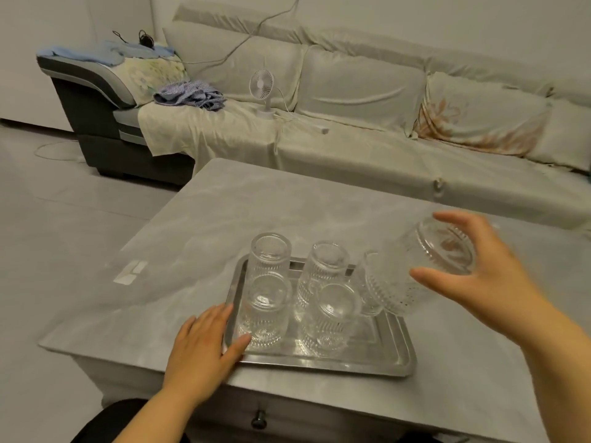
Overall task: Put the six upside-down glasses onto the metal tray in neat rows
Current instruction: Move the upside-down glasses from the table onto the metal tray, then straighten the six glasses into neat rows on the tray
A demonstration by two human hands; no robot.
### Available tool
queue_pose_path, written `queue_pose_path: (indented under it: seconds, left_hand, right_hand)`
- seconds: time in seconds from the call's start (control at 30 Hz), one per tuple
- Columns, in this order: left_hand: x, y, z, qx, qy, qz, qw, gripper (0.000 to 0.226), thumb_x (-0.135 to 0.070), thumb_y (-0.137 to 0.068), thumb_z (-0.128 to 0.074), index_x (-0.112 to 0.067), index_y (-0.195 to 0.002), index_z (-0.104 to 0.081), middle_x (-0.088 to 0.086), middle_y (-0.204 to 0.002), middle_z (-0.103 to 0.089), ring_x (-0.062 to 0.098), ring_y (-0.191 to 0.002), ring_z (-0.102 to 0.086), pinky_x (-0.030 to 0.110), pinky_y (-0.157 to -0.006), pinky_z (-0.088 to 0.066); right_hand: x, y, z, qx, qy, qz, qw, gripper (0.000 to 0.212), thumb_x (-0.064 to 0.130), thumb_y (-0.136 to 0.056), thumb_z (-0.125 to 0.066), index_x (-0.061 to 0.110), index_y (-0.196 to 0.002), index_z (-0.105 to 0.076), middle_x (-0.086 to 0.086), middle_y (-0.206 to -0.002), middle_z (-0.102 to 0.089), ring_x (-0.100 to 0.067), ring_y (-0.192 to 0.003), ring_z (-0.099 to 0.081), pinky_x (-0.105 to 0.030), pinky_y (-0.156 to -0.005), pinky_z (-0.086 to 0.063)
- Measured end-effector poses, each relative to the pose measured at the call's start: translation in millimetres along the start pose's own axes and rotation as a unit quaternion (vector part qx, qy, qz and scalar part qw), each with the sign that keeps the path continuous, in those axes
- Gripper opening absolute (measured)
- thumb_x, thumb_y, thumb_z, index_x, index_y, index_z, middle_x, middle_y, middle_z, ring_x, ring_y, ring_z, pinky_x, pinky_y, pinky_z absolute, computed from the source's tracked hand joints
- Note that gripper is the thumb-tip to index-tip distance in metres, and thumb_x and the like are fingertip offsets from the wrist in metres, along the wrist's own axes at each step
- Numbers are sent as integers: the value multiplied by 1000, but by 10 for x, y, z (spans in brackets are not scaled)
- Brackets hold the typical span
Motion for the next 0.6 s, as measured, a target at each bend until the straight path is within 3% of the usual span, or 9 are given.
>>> queue_pose_path:
  seconds: [0.1, 0.3, 0.43, 0.6]
  left_hand:
    - [-27, 3, 5, 9, -20, -8, 1000, 75, -59, -81, -45, -23, -140, -16, -3, -150, -25, 13, -138, -21, 34, -115, -11]
    - [-72, 13, 33, -10, -28, -15, 999, 79, -57, -77, -55, -21, -139, -22, 0, -147, -34, 18, -135, -29, 38, -114, -18]
    - [-73, 9, 24, -16, -31, -17, 999, 78, -56, -76, -56, -21, -138, -24, 1, -145, -38, 19, -133, -32, 38, -113, -19]
    - [-100, 7, 57, -26, -43, -15, 999, 94, -73, -57, -26, -20, -134, -34, 3, -137, -48, 23, -128, -41, 41, -110, -23]
  right_hand:
    - [-299, 137, -57, 10, 6, -41, 999, 65, 18, -61, -76, 38, -109, -38, 7, -113, -42, -11, -97, -44, -23, -80, -33]
    - [-699, 216, -483, 58, -10, -100, 993, 68, 16, -66, -73, 24, -123, -37, 1, -127, -39, -10, -106, -40, -23, -85, -32]
    - [-884, 188, -711, 91, 0, -134, 987, 68, 17, -68, -71, 23, -125, -35, -4, -134, -37, -21, -120, -39, -30, -94, -36]
    - [-970, 195, -828, 88, -6, -134, 987, 71, 18, -67, -72, 23, -127, -34, -3, -136, -35, -21, -124, -36, -31, -99, -34]
Point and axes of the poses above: each hand's wrist, its own y-axis away from the middle knuckle, its own z-axis out of the back of the hand, x = y × z, the point moved 4 cm from there along -y, towards the middle knuckle
